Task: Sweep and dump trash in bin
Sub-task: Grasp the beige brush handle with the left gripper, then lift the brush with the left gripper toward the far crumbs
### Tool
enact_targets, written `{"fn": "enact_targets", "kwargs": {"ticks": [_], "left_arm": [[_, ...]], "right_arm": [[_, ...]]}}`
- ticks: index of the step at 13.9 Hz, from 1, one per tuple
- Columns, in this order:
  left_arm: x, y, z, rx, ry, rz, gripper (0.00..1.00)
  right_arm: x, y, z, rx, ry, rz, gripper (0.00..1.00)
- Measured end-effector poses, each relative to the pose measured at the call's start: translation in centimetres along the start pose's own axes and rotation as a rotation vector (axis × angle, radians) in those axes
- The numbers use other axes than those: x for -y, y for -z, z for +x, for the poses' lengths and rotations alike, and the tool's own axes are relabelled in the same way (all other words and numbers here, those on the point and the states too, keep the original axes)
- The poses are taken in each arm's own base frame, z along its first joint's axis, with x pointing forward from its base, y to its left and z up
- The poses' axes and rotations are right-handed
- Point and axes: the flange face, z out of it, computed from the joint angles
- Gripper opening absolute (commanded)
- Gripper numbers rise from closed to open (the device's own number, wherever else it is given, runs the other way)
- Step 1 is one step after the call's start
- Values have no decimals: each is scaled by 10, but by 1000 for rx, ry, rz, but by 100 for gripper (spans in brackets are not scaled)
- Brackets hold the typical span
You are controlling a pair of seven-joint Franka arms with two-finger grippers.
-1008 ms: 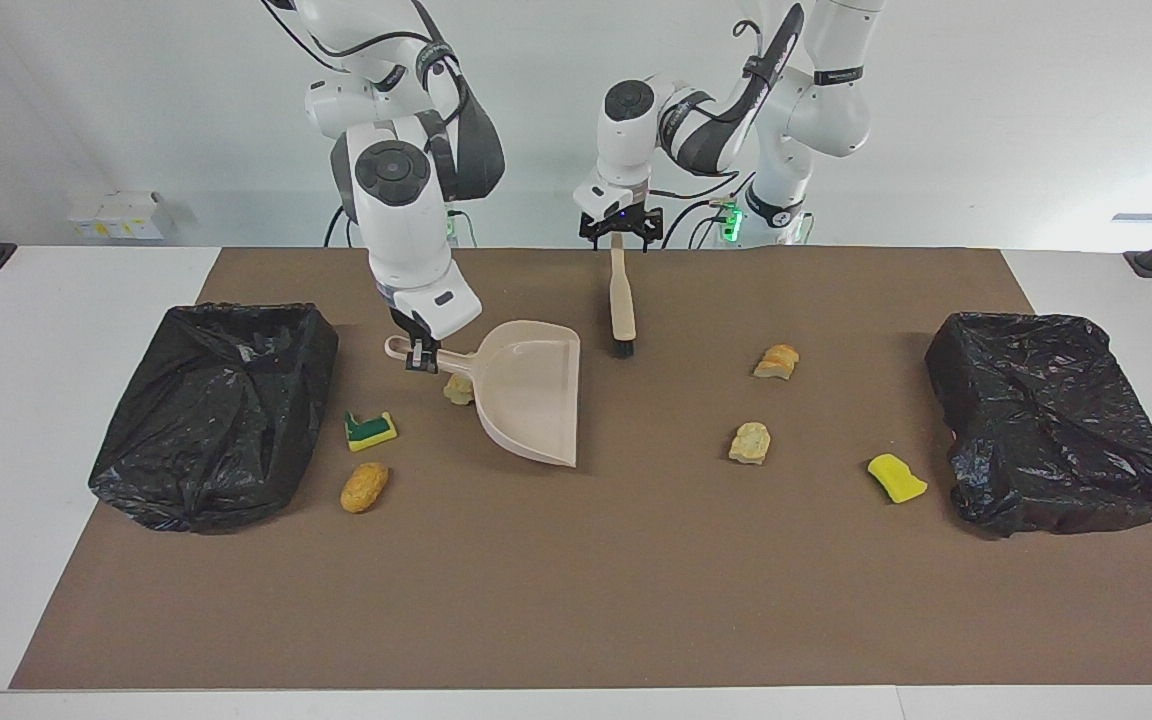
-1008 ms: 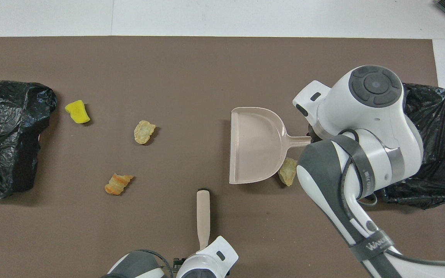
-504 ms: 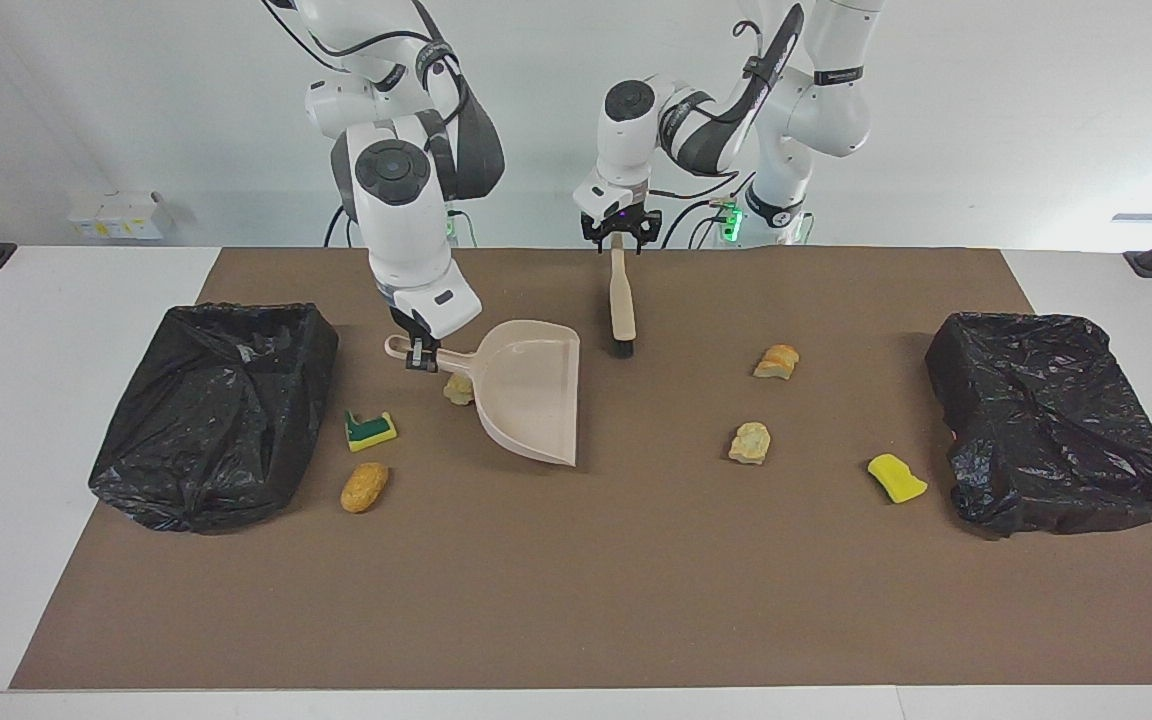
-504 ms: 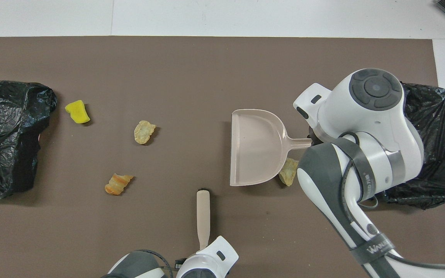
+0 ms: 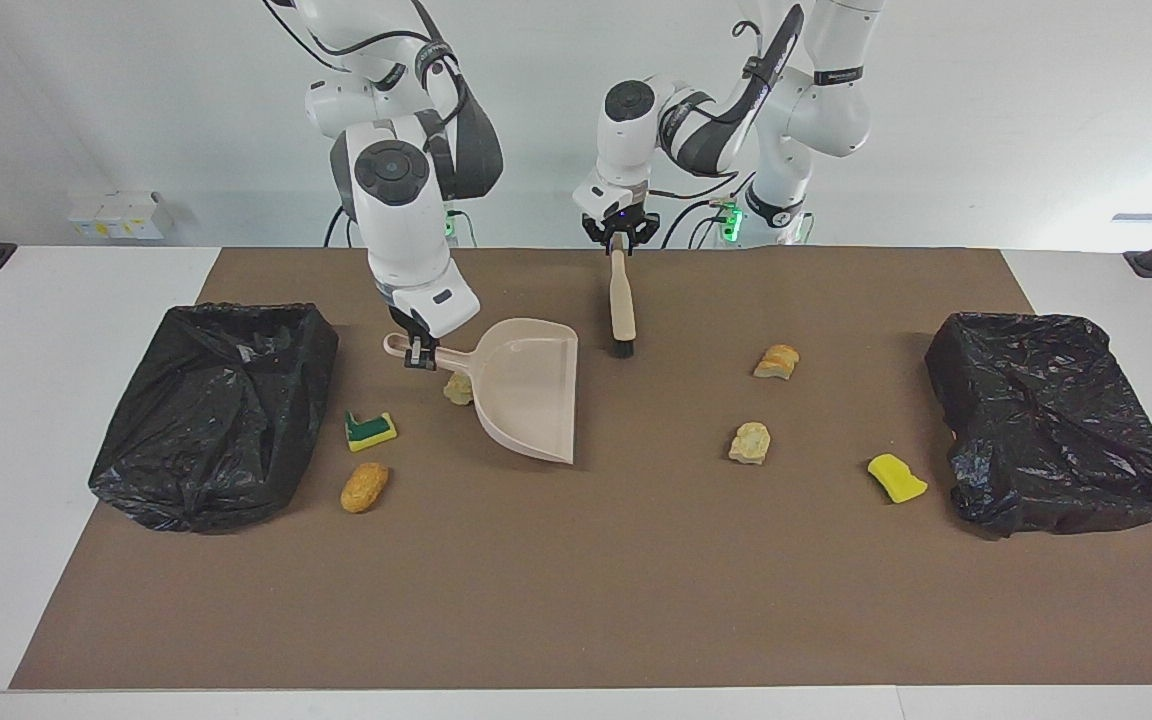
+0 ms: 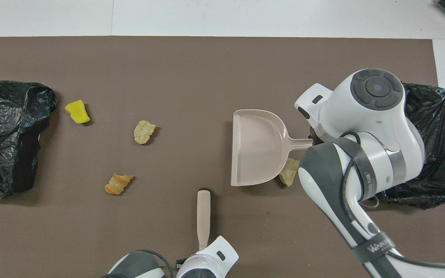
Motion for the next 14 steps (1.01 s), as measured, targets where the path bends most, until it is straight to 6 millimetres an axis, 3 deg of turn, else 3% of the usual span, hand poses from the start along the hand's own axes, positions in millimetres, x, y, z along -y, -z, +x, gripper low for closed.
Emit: {"fn": "enact_targets", "kwargs": {"ticks": [2,3,8,14], "left_arm": [[0,0,0,0,0,0,11],[-1,1,0,-1,0,-1,2],[-2,18,7,16,13,0,0],[48,59,60,82,156,37,0]], "right_arm": [[1,0,3,0,6,0,0],[2,1,4,0,7,-1,0],[5,2,5,1,12,-2,0],[7,1,6,2,13,0,0]]}}
